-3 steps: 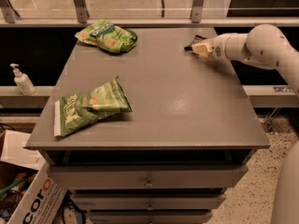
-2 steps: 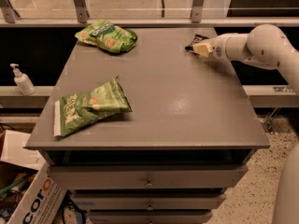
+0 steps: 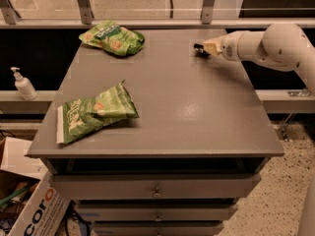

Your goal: Move rxbar chocolate near green rice chip bag

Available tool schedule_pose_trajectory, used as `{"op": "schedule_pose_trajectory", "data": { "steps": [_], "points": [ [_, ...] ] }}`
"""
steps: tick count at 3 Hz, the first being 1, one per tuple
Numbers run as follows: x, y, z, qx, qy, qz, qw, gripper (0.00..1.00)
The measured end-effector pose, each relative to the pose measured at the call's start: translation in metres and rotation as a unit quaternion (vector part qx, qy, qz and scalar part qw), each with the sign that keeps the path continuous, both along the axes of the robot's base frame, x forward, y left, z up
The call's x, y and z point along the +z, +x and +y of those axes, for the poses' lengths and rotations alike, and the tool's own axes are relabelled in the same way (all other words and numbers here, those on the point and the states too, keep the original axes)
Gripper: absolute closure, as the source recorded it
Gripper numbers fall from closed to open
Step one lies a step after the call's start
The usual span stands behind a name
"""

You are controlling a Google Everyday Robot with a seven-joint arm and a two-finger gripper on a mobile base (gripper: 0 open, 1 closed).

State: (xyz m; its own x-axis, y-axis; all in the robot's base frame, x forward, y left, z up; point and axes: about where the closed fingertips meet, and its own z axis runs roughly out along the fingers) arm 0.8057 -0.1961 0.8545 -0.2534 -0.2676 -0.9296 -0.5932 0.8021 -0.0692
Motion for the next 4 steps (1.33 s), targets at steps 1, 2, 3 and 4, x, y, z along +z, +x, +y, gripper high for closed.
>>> {"op": "schedule_pose_trajectory", "data": {
  "steps": [1,2,3,4],
  "points": [
    [0.018,-0.018,0.030,0.046,0.004,-0.006,0.9989,1.00],
    [0.020,-0.032,0.062,0.101,-0.006,0.005,0.9949,1.00],
    [0.007,-0.041,0.099,0.171,-0.022,0.024,0.9848,1.00],
    [-0.013,-0.048,0.136,0.241,-0.040,0.049,0.9685,1.00]
  ]
}}
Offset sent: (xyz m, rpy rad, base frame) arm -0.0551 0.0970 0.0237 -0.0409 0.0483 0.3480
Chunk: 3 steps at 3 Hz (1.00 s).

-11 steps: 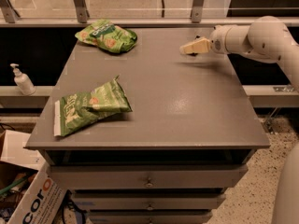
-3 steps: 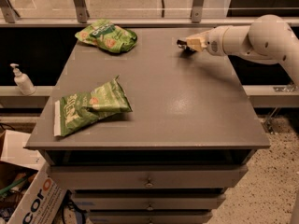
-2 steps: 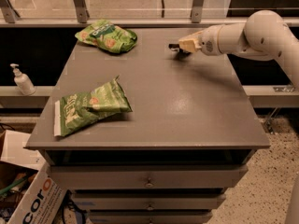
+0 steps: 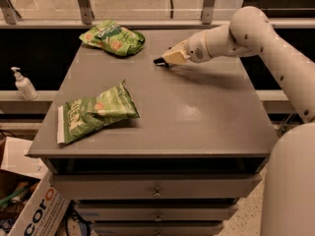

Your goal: Move rxbar chocolate near green rice chip bag

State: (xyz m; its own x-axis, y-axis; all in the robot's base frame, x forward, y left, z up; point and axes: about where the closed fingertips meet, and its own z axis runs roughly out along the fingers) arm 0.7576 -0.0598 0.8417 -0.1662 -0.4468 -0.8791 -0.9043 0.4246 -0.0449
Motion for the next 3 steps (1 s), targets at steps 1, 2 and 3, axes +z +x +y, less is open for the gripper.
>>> {"op": "schedule_pose_trajectory", "data": {
  "steps": [1,2,3],
  "points": [
    [-0.014,-0.010,0.037,0.066,-0.013,0.019,0.9976,1.00],
    [-0.015,-0.017,0.058,0.098,-0.010,0.026,0.9947,1.00],
    [-0.015,-0.017,0.059,0.098,-0.010,0.026,0.9947,1.00]
  ]
}}
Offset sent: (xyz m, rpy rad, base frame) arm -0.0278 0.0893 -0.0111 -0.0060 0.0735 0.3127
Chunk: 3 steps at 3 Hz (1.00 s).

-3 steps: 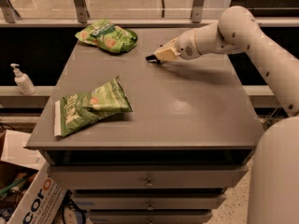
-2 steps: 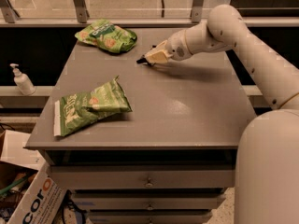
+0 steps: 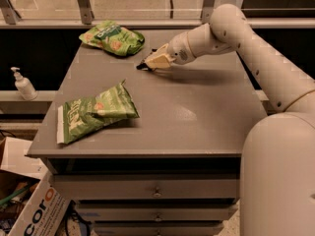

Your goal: Move rxbar chocolate near green rice chip bag

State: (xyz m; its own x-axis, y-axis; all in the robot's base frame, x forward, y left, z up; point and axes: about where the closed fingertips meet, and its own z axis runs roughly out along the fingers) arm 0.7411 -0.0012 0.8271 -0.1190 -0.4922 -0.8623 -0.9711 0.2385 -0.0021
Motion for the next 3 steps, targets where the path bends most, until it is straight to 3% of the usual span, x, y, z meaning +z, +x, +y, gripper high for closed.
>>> {"op": "schedule_pose_trajectory", "data": {
  "steps": [2,3],
  "points": [
    [0.001,0.000,0.000,0.000,0.000,0.000,1.0000,1.00],
    [0.015,0.003,0.001,-0.016,0.020,-0.036,0.9990,1.00]
  ]
}}
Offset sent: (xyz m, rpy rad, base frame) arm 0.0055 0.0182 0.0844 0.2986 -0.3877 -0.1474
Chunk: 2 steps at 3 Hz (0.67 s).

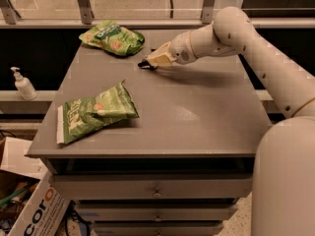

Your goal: Move rxbar chocolate near green rice chip bag

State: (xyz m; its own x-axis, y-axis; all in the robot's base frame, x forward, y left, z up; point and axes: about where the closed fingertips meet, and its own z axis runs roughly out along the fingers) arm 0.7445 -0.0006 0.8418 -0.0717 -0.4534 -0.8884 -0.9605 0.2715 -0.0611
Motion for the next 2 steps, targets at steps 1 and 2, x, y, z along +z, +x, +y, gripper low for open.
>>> {"op": "schedule_pose_trajectory", "data": {
  "steps": [1,2],
  "points": [
    [0.0061,0.0154,0.0054,-0.025,0.015,-0.025,0.9993,1.00],
    [0.0059,0.0168,0.0085,-0.023,0.016,-0.027,0.9992,1.00]
  ]
}}
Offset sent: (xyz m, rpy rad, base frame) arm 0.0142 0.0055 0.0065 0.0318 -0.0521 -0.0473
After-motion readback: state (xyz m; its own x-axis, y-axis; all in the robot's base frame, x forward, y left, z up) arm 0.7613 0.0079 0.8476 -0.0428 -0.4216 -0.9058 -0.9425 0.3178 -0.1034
